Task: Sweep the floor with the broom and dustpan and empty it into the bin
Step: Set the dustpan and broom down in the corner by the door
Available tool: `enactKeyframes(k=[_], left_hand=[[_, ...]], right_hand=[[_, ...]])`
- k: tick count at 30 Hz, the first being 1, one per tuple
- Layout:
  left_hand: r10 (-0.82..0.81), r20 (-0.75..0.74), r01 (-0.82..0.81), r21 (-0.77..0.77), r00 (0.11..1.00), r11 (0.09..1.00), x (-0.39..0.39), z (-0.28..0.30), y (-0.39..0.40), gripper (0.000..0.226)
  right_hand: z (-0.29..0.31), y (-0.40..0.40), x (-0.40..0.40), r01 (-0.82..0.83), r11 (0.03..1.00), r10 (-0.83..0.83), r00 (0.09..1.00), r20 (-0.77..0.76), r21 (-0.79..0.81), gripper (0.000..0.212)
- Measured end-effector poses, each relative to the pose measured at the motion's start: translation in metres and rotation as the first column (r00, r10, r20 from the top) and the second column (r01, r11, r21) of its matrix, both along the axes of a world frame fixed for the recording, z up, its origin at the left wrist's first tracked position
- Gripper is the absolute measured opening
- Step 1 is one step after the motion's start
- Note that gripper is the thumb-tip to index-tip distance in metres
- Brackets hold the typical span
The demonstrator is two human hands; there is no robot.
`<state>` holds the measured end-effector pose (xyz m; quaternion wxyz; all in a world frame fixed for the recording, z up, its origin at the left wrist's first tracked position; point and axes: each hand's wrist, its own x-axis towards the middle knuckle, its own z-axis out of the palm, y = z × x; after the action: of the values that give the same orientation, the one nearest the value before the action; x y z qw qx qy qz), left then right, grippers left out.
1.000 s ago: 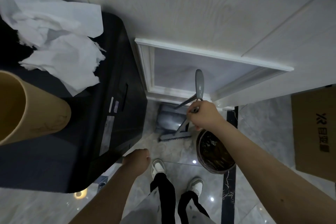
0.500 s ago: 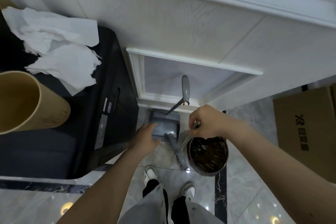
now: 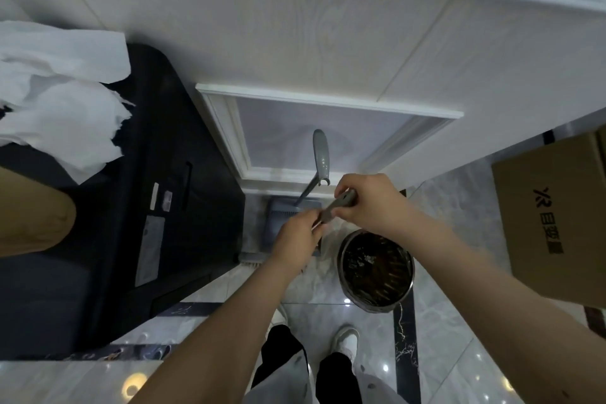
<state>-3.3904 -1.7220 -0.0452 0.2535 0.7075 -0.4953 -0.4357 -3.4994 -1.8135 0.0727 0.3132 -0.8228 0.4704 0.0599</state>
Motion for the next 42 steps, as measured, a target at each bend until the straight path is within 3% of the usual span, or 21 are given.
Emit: enactKeyframes(k=[4, 8, 14, 22, 28, 35, 39, 42], left_hand=[[0.016, 0.02, -0.016, 0.02, 1.0, 1.0, -0.004, -0.016, -0.019, 0.019], [-0.021, 0.081, 0.015, 0.068, 0.997, 0.998, -0.005, -0.032, -0.031, 0.021], [0.046, 0.116, -0.061, 0.131, 0.992, 0.99, -0.006, -0.047, -0.057, 0.02], [0.196, 0.125, -0.21, 0.112, 0.973, 0.971, -0.012, -0.062, -0.07, 0.023], [0.221, 0.124, -0.231, 0.074, 0.967, 0.97, -0.016, -0.059, -0.073, 0.023], [0.138, 0.167, -0.154, 0.085, 0.976, 0.984, -0.02, -0.051, -0.073, 0.022], [0.231, 0.114, -0.242, 0.098, 0.966, 0.965, -0.024, -0.051, -0.074, 0.02], [0.238, 0.155, -0.253, 0.089, 0.959, 0.963, -0.026, -0.053, -0.071, 0.021]], right_hand=[[-0.021, 0.005, -0.004, 0.227, 0.964, -0.245, 0.959, 0.139, 0.135, 0.026], [-0.034, 0.001, -0.011, 0.32, 0.917, -0.356, 0.927, 0.123, 0.238, 0.037], [-0.055, -0.003, -0.045, 0.451, 0.826, -0.497, 0.866, 0.06, 0.338, 0.029], [-0.08, 0.006, -0.087, 0.524, 0.754, -0.57, 0.822, -0.004, 0.396, 0.01], [-0.088, 0.013, -0.109, 0.539, 0.737, -0.568, 0.821, -0.058, 0.407, 0.009], [-0.091, 0.018, -0.126, 0.56, 0.718, -0.561, 0.817, -0.133, 0.413, 0.01], [-0.087, 0.019, -0.133, 0.57, 0.709, -0.573, 0.809, -0.132, 0.415, 0.012], [-0.083, 0.021, -0.142, 0.579, 0.703, -0.584, 0.801, -0.131, 0.413, 0.012]])
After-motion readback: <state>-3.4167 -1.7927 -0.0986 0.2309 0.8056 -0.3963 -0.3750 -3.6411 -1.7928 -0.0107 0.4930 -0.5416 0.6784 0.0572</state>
